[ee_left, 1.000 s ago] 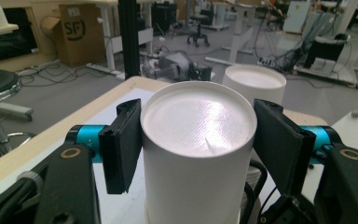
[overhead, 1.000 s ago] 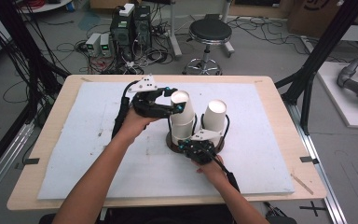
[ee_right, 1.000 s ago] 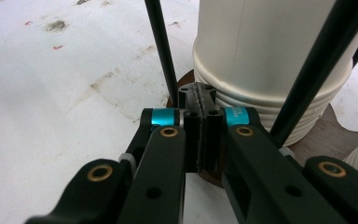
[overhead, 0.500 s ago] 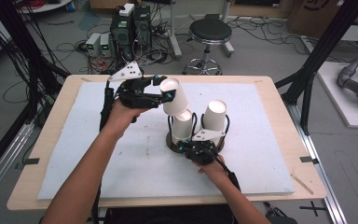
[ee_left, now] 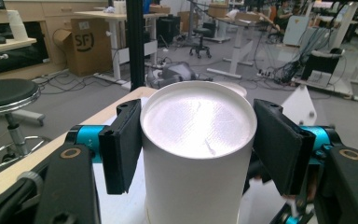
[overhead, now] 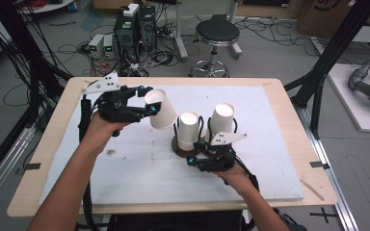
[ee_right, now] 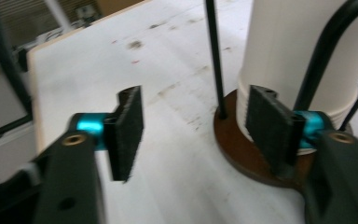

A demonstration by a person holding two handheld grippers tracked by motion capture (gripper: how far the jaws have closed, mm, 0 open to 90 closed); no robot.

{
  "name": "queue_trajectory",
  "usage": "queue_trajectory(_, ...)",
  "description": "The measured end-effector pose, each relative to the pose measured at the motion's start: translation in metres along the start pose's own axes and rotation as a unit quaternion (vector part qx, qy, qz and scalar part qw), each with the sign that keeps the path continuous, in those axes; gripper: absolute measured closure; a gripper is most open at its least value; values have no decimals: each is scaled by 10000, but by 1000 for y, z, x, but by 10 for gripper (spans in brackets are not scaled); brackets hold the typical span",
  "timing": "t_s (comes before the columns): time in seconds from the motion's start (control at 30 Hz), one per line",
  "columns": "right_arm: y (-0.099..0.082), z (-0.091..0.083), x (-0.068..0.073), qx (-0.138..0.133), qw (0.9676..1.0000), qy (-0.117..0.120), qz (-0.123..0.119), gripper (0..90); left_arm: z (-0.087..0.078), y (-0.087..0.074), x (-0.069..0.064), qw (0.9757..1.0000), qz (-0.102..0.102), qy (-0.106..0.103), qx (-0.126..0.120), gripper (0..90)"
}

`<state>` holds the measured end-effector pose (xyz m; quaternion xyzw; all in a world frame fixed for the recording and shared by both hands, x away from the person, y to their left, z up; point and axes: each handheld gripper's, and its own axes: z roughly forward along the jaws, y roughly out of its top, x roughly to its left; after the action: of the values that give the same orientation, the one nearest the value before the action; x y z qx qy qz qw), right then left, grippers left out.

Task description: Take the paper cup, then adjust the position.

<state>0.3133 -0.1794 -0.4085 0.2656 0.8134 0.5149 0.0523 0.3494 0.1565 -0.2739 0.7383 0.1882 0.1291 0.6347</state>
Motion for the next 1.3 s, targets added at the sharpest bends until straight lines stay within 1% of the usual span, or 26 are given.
queue_trajectory(0.03,0,-2,0,-14,10000,22,-44,304,-3,-3,-2,10000,14,11,11,355)
queue_trajectory(0.1,-1,-6,-1,-23,10000,51,-78,265,-7,-9,-5,10000,45,29,42,355)
queue_trajectory(0.17,-3,-9,-1,-33,9999,18,-141,222,-11,-17,-8,9999,44,45,84,355)
queue_trajectory(0.27,-4,-14,-2,-28,9997,35,-221,222,-17,-27,-10,9999,26,94,131,354)
queue_trajectory(0.37,-5,-17,-3,-69,9991,25,-414,223,-22,-34,-10,9998,-25,161,118,354)
queue_trajectory(0.43,-4,-17,-4,-81,9986,77,-527,225,-24,-38,-9,9998,-39,163,136,354)
queue_trajectory(0.57,-4,-16,-5,-34,9976,75,-694,233,-26,-48,-9,9997,-50,195,142,354)
queue_trajectory(0.77,-6,-20,-6,30,9971,82,-754,233,-24,-59,-12,9996,-122,216,143,353)
queue_trajectory(0.87,-7,-23,-8,-2,9965,18,-831,232,-22,-61,-14,9996,-149,196,125,353)
queue_trajectory(0.97,-8,-27,-10,-122,9965,133,-820,225,-21,-63,-15,9996,-172,172,111,353)
queue_trajectory(1.03,-8,-29,-11,-190,9965,137,-806,223,-20,-64,-17,9996,-192,152,115,353)
queue_trajectory(1.1,-8,-31,-11,-183,9970,171,-726,221,-18,-64,-18,9997,-181,113,134,353)
queue_trajectory(1.17,-8,-31,-10,-79,9971,116,-748,212,-17,-65,-20,9997,-152,78,158,353)
queue_trajectory(1.27,-7,-31,-9,-11,9971,291,-704,206,-14,-65,-23,9998,-140,15,166,353)
queue_trajectory(1.3,-6,-30,-9,-8,9968,324,-733,206,-13,-66,-24,9998,-130,1,163,353)
